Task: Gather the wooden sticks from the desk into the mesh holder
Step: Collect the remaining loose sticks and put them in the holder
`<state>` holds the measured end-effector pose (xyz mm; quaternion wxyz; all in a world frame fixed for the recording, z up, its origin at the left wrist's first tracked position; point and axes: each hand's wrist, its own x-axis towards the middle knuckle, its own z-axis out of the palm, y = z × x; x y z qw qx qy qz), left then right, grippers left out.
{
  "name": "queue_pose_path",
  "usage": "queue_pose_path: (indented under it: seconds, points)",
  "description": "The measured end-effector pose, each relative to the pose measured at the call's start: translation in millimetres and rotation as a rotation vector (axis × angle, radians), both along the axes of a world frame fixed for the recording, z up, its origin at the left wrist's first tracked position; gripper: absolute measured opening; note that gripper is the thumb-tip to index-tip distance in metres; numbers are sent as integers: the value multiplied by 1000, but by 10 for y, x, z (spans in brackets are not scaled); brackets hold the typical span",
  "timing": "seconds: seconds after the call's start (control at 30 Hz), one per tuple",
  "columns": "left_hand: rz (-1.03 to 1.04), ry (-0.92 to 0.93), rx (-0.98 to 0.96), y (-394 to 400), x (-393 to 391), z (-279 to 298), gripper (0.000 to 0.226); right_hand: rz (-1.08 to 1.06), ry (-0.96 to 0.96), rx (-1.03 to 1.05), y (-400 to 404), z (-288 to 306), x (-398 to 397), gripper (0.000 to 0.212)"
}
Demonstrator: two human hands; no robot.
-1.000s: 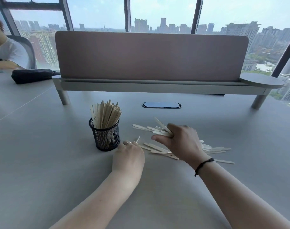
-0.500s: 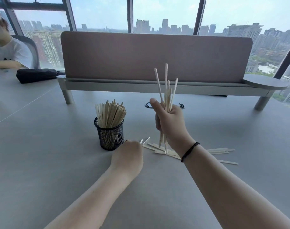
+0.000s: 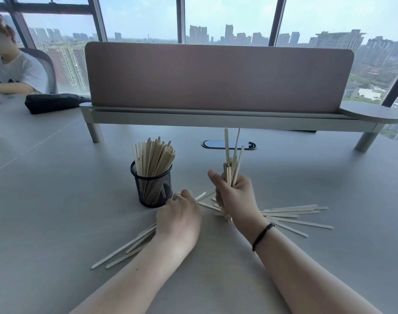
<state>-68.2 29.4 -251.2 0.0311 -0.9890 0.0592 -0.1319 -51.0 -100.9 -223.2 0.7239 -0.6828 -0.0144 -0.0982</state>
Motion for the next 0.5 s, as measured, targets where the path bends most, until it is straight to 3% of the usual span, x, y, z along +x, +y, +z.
queue_pose_path:
  seconds: [0.07, 0.13, 0.27, 0.37, 0.5]
  points:
    - [6, -11, -7, 16, -7, 18, 33, -25, -26, -24, -25, -10, 31, 56]
    - [14, -8, 36, 4, -10, 36, 29, -39, -51, -11, -44, -10, 78, 45]
    - [-26, -53, 21, 29, -13, 68, 25, -1, -85, -1, -36, -7, 94, 58]
    - [-52, -82, -108, 51, 0, 108, 31, -1, -104, 16, -47, 63, 66, 46]
    - [-107, -135, -355, 96, 25, 197, 33, -12, -139, -15, -38, 142, 27, 49]
